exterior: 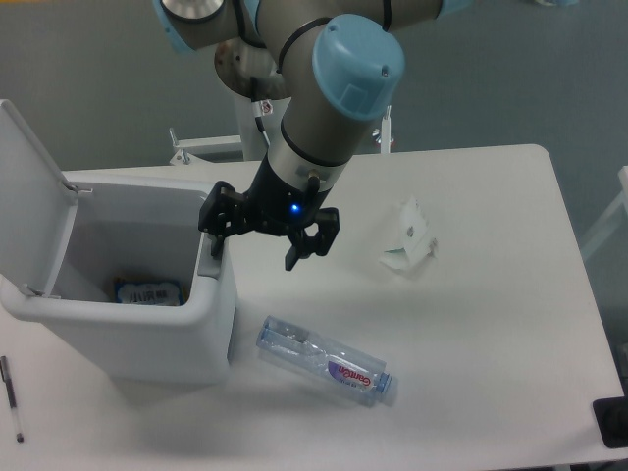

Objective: Open the trash can

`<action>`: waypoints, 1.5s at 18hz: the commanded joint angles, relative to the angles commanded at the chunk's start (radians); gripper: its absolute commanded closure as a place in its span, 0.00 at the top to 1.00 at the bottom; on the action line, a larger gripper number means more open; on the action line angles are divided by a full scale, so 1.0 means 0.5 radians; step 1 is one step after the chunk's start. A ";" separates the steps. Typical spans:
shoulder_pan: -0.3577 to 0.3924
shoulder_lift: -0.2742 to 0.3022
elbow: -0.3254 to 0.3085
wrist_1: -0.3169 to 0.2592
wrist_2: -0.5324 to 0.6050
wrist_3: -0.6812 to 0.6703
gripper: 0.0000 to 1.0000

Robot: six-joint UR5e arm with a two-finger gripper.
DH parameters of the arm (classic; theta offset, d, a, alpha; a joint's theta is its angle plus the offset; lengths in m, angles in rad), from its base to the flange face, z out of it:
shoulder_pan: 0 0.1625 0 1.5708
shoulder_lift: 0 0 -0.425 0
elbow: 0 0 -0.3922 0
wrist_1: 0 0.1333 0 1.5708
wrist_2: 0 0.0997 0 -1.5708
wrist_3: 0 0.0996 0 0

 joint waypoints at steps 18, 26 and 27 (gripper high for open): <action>0.362 -0.408 0.021 0.466 0.677 1.365 1.00; 0.414 -0.503 0.126 0.515 0.816 1.669 1.00; 0.414 -0.503 0.126 0.512 0.825 1.696 1.00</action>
